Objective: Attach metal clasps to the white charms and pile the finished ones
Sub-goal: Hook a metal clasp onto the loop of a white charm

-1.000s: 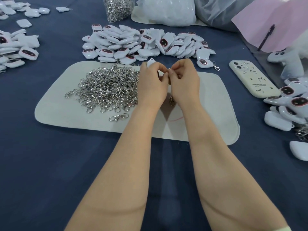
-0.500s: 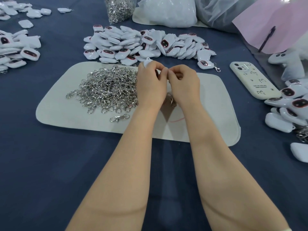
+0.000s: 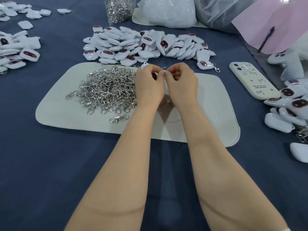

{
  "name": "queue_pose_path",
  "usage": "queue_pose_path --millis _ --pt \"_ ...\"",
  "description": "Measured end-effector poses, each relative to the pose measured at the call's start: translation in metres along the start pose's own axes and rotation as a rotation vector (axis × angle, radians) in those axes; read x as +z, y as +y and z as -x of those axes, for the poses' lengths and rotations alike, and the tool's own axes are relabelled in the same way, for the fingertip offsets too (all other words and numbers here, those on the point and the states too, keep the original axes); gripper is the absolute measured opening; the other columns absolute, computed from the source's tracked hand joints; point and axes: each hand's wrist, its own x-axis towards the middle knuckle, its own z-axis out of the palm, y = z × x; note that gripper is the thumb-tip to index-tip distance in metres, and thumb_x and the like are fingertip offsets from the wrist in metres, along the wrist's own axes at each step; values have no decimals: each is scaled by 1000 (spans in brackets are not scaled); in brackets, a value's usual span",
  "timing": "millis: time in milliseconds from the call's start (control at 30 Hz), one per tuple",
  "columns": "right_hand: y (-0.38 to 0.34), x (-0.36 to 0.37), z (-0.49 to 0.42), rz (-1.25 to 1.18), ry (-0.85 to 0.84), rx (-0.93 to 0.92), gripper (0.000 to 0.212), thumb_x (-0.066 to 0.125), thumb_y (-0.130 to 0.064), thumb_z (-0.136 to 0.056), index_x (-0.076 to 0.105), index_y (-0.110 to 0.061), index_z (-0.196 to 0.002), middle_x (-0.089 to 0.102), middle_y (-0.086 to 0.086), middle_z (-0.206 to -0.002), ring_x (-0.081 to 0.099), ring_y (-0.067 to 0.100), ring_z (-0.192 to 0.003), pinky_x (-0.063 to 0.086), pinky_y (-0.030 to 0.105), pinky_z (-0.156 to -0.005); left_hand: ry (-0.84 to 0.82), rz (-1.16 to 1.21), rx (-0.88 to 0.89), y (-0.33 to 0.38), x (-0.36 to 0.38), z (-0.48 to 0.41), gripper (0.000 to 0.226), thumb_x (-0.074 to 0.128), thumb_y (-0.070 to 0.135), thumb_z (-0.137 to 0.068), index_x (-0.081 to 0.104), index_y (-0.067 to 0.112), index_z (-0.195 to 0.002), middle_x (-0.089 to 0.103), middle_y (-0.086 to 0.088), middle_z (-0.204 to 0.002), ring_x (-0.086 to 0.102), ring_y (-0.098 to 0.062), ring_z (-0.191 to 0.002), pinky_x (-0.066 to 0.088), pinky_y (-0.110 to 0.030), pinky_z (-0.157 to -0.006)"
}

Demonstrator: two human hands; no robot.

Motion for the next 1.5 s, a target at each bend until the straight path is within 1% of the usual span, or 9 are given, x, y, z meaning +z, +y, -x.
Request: queue_pose_path --millis 333,500,667,833,1000,1133,1233,1333,1500 --pt "1 0 0 -25 -23 -27 8 58 -9 -87 55 -17 -86 52 -17 -73 49 -4 -66 39 7 -66 -4 -31 19 0 -3 0 8 56 17 -91 64 15 -91 64 -7 -106 59 -18 -95 44 -27 -88" --pt "2 0 0 -24 -11 -47 8 57 -7 -88 57 -14 -91 55 -11 -81 49 -4 -70 39 6 -67 -5 -97 57 1 -2 0 10 56 18 -91 65 15 -92 62 -8 -107 59 -19 -93 43 -25 -84" --pt "2 1 1 4 1 -68 9 56 -5 -88 58 -7 -97 58 -2 -89 50 8 -76 42 16 -72 7 -125 72 0 -2 1 10 56 18 -91 65 14 -93 61 -8 -108 58 -17 -90 38 -21 -78" --pt "2 1 1 18 19 -88 9 56 -3 -87 58 -5 -96 61 5 -93 50 10 -78 44 21 -75 12 -141 86 1 -1 2 10 55 16 -91 65 13 -94 57 -8 -110 56 -19 -93 36 -20 -76" --pt "3 1 0 35 -4 -76 10 56 -4 -87 59 -7 -96 62 4 -94 50 9 -79 44 21 -76 10 -156 91 1 -2 3 11 54 15 -92 64 12 -94 54 -8 -110 57 -21 -94 38 -23 -78" --pt "5 0 0 52 -87 -94 11 54 -4 -88 51 -14 -93 59 3 -96 51 11 -82 41 18 -73 -3 -167 93 0 -3 2 11 54 13 -91 64 11 -96 56 -9 -109 57 -23 -97 40 -25 -84" --pt "6 -1 1 81 -101 -147 11 53 -2 -87 52 -10 -94 57 4 -98 50 13 -89 40 21 -77 -26 -167 80 -1 -5 0 11 54 13 -91 64 12 -94 60 -10 -107 58 -23 -97 44 -28 -86" --pt "7 -1 2 84 -101 -175 11 52 -1 -88 53 -8 -97 58 2 -98 51 15 -90 39 20 -80 -43 -153 74 -1 -6 0 10 54 14 -91 64 13 -93 64 -9 -103 60 -22 -96 45 -29 -86" --pt "5 0 4 54 -128 -194 12 47 2 -89 52 -4 -98 57 -2 -92 56 19 -90 45 30 -82 -51 -112 62 -2 -8 0 11 55 14 -90 65 11 -93 66 -10 -100 60 -24 -96 45 -32 -88"
